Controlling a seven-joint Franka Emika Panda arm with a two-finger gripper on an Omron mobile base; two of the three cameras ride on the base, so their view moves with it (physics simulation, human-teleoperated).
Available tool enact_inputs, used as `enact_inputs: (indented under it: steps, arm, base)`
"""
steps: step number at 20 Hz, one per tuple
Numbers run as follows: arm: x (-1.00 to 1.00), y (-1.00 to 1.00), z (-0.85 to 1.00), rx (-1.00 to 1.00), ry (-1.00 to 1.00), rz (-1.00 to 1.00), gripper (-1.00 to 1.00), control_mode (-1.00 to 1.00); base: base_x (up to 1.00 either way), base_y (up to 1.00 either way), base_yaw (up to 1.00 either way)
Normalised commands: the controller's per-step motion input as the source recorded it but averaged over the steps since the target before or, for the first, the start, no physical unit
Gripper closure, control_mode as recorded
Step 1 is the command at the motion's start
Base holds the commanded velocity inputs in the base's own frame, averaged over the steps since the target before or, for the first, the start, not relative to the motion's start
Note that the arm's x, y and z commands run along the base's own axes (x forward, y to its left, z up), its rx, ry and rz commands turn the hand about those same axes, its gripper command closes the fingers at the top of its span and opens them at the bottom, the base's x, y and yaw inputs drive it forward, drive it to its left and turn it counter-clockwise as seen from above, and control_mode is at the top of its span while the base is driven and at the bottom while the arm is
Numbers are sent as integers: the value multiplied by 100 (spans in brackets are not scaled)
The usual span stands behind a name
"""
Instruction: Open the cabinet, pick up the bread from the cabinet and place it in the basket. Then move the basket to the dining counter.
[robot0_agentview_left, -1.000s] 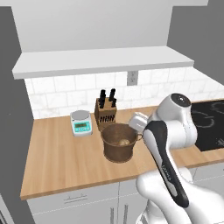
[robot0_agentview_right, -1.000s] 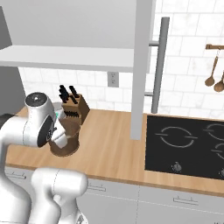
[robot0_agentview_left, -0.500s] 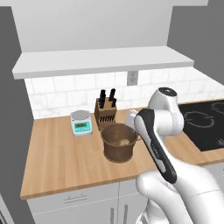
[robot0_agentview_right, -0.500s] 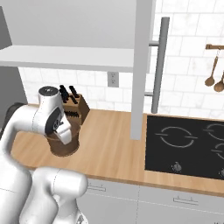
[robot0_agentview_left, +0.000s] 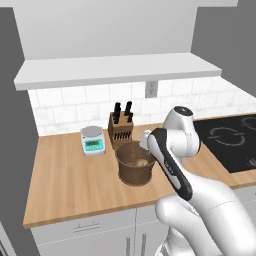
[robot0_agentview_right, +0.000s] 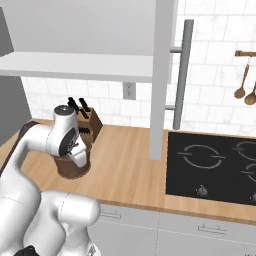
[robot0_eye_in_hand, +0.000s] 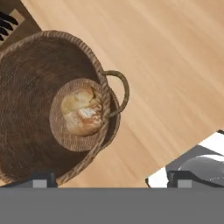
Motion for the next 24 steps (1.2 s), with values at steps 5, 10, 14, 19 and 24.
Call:
enact_inputs:
  steps: [5,10,14,19,24]
  arm:
    - [38,14,-38,0,6,0,-100,-100]
    - [41,15,-33,0,4,0,-100,-100]
    - [37,9,-37,0,6,0,-100,-100]
    - [4,4,-31,0,2,0,-100,-100]
    - [0,29,-33,0,0,0,100,-100]
  base:
    - [0,0,0]
    - [0,0,0]
    - [0,0,0]
    - [0,0,0]
    - [0,0,0]
